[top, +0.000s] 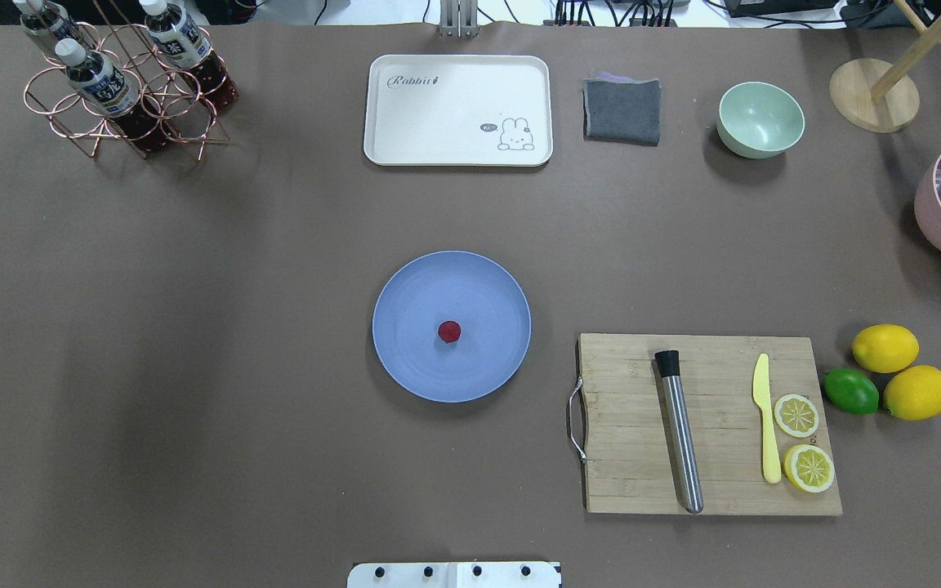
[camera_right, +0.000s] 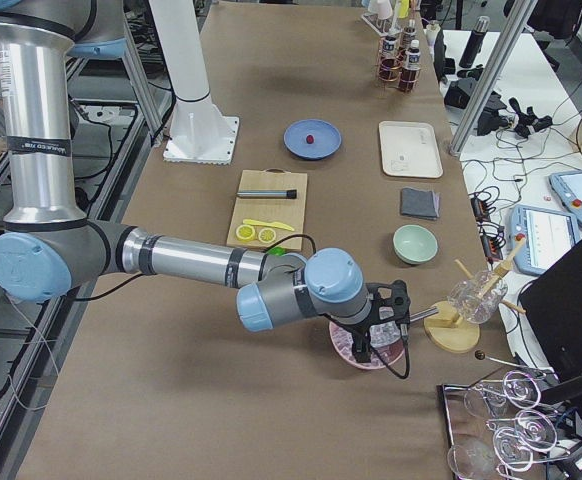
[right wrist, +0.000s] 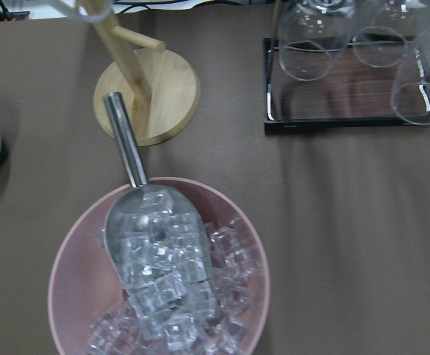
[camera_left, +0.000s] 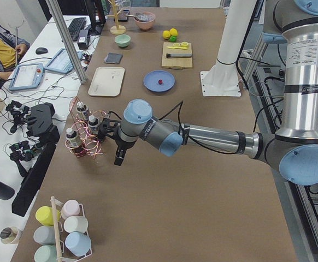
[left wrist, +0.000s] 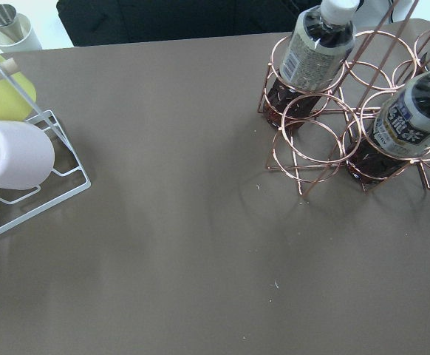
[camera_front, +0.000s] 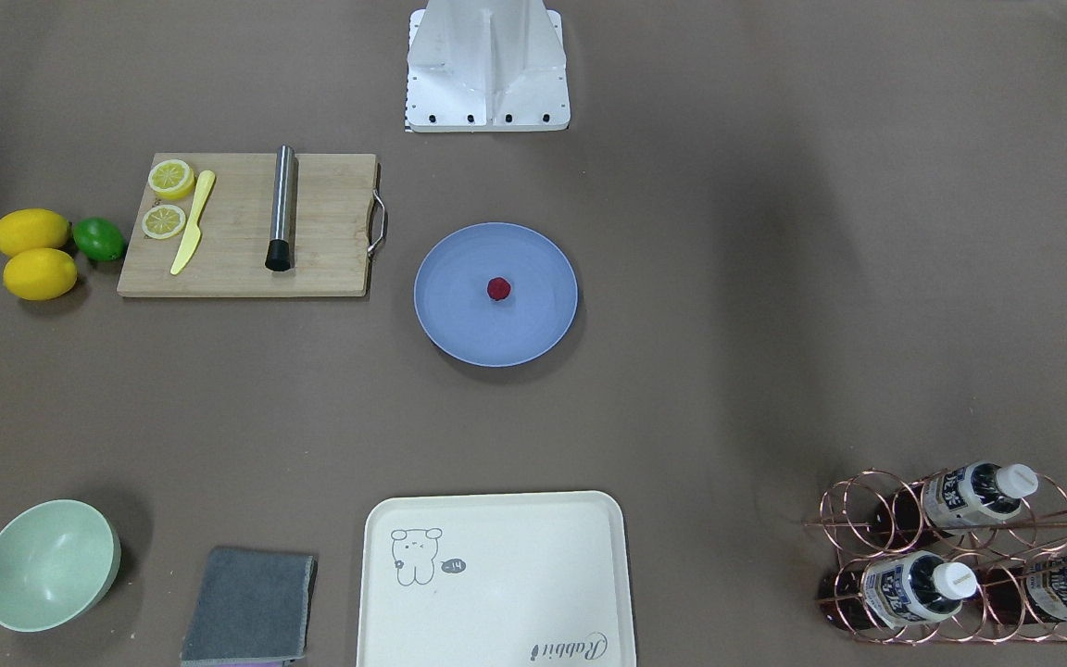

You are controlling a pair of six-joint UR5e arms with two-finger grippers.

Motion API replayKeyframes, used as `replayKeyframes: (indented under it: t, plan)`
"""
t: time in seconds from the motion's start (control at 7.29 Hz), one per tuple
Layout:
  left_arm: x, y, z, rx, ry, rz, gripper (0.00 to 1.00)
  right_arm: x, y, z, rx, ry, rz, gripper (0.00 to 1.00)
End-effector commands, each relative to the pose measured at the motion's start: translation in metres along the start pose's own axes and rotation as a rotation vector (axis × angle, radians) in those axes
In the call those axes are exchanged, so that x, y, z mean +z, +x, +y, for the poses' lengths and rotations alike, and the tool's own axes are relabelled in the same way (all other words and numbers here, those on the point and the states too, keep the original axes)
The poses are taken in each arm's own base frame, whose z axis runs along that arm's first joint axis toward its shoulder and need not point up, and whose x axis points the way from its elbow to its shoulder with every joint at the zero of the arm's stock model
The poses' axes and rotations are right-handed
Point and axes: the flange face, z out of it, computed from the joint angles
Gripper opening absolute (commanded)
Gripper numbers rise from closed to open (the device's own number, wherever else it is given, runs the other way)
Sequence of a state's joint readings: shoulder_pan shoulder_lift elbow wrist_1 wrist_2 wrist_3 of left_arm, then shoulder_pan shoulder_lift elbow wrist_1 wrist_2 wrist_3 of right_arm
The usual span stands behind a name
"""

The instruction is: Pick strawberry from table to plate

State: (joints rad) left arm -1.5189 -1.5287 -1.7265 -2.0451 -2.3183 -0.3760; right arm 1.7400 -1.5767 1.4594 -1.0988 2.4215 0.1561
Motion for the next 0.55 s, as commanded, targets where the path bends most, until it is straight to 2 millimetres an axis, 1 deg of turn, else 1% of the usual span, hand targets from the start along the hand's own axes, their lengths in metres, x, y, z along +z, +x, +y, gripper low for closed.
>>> replayKeyframes:
  t: [0.0, 0.14, 0.27, 0.41]
  plan:
    - [0.005, -0.014, 0.007, -0.028, -0.017, -0.011, 0.97, -0.019, 0.032, 0.012, 0.013, 0.036, 0.063, 1.0]
    - [0.007, -0.022, 0.01, -0.043, -0.032, 0.01, 0.97, -0.018, 0.035, 0.016, 0.019, 0.032, 0.075, 1.0]
    - [0.001, -0.035, 0.019, -0.012, -0.035, 0.026, 0.97, -0.019, 0.033, 0.016, 0.015, 0.035, 0.076, 1.0]
    - [-0.011, -0.051, 0.022, -0.039, -0.025, 0.009, 0.97, -0.016, 0.03, 0.012, 0.003, 0.033, 0.092, 1.0]
